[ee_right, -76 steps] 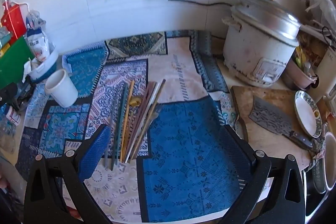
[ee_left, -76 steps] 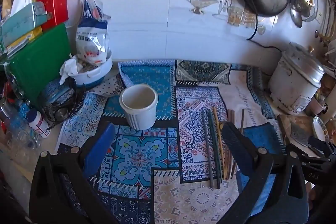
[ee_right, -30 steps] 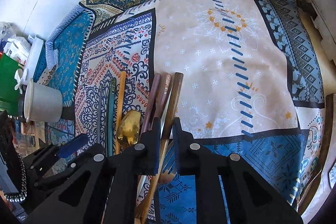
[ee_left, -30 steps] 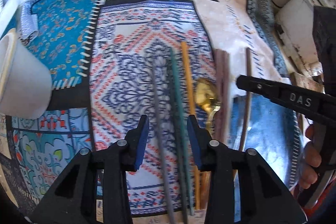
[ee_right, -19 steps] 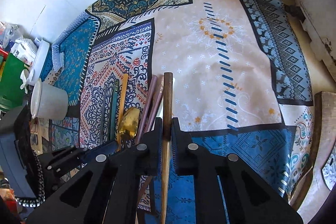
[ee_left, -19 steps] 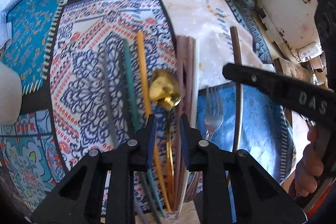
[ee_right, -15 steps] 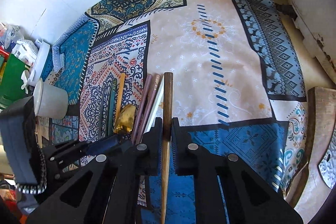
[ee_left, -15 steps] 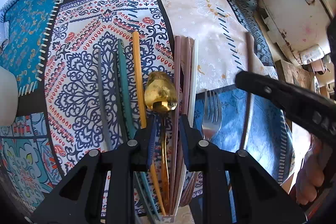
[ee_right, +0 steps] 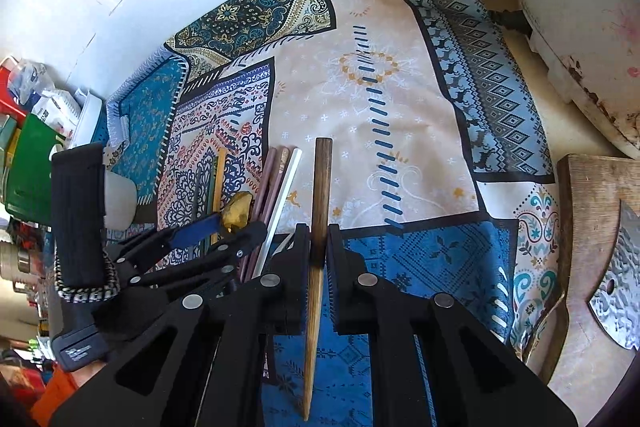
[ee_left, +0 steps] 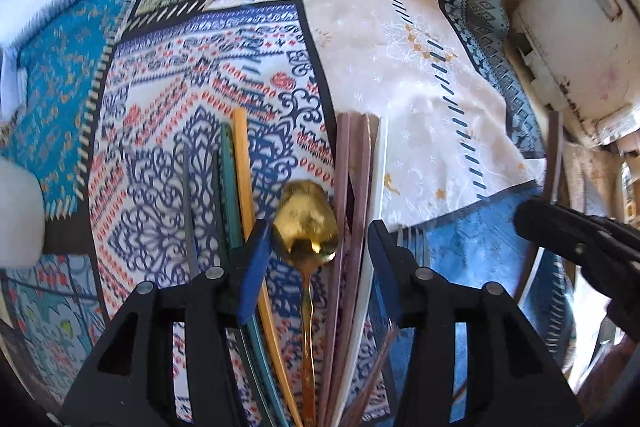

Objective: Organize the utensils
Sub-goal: 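Grasp the gold spoon with the left tool while the right tool grasps a wooden chopstick, then carry the gold spoon and wooden chopstick up over the white cup with both tools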

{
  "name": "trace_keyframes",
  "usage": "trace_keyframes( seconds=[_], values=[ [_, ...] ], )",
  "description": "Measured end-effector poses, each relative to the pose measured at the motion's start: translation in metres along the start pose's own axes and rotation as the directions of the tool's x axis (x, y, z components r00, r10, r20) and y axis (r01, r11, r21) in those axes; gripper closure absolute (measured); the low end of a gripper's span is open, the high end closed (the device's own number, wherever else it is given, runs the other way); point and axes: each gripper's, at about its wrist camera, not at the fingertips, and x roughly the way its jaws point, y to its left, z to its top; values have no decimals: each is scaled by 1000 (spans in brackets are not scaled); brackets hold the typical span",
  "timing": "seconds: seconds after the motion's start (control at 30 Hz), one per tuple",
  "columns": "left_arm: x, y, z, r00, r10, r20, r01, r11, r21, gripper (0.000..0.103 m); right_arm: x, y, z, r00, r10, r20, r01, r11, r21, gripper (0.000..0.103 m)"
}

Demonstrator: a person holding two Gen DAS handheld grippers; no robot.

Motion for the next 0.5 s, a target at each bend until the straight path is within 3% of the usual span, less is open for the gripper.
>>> trace_keyframes(
  seconds=[0.13, 0.2, 0.5],
  values=[
    [10, 1, 8, 1000, 10, 14, -10, 1000, 13, 56, -6, -7, -1, 1000, -12, 10, 12, 1000, 9, 96],
    [13, 1, 13, 1000, 3, 17, -3, 1000, 15, 65, -8, -10, -2, 1000, -16, 14, 16, 1000, 11, 96],
    [-3, 0, 6, 1000, 11, 17, -12, 999, 43, 70, -12, -16, -1, 1000, -17, 18, 17, 1000, 8, 96]
  ],
)
